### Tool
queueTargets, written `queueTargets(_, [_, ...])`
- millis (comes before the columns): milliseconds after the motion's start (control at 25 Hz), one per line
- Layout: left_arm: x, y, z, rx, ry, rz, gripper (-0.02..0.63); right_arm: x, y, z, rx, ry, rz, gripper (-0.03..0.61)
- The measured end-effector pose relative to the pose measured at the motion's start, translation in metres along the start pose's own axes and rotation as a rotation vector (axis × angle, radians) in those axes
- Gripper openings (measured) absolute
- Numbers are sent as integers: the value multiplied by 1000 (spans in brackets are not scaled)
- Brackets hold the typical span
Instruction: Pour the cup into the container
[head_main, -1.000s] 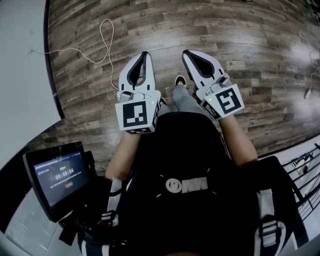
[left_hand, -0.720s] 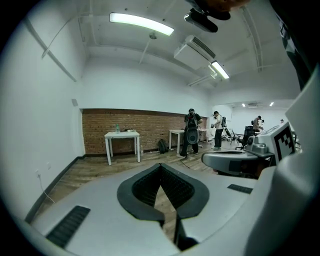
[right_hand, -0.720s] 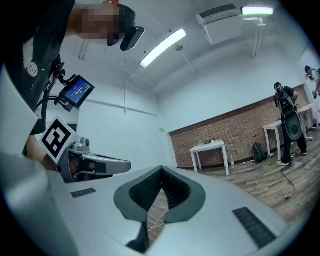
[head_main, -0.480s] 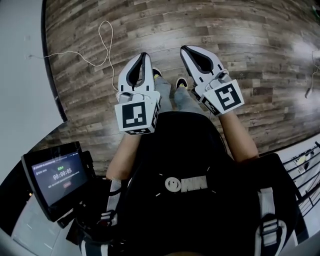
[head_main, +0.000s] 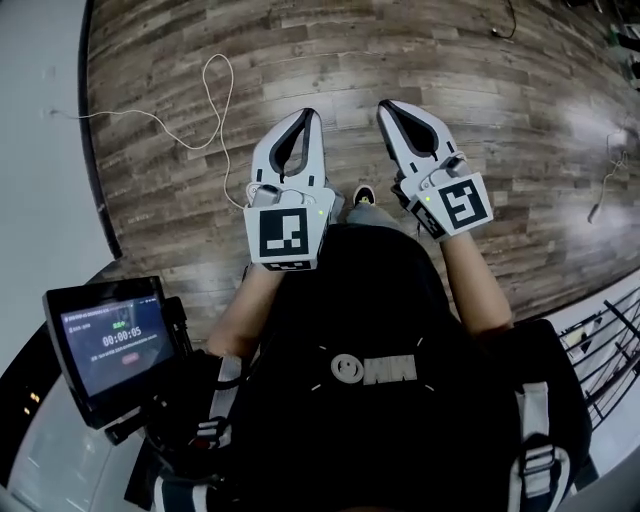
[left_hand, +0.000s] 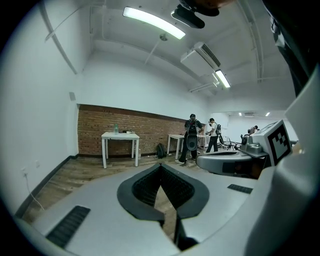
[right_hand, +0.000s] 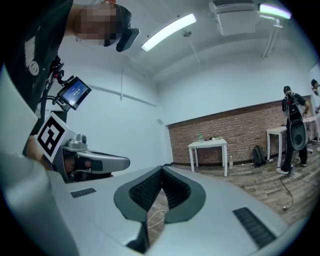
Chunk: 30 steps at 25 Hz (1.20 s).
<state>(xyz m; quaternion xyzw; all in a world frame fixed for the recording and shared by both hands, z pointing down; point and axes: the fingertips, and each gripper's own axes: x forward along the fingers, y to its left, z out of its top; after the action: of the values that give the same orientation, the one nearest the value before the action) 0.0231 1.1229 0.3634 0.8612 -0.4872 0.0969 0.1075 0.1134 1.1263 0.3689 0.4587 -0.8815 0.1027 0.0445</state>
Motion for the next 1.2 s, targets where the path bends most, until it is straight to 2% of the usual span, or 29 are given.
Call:
queueTargets(120, [11, 24, 4, -16, 1, 2, 0, 29, -2, 10, 0, -6, -4, 5])
queueTargets(560, [60, 39, 18, -7, 7, -2, 0, 58, -38, 23, 4, -20, -18, 5])
queueTargets(840, [121, 30, 40, -37, 23, 26, 0, 71, -97, 33, 32, -51, 0, 5])
queueTargets(1200, [193, 14, 65, 34, 45, 53, 0, 87, -179, 47, 77, -99, 5, 5])
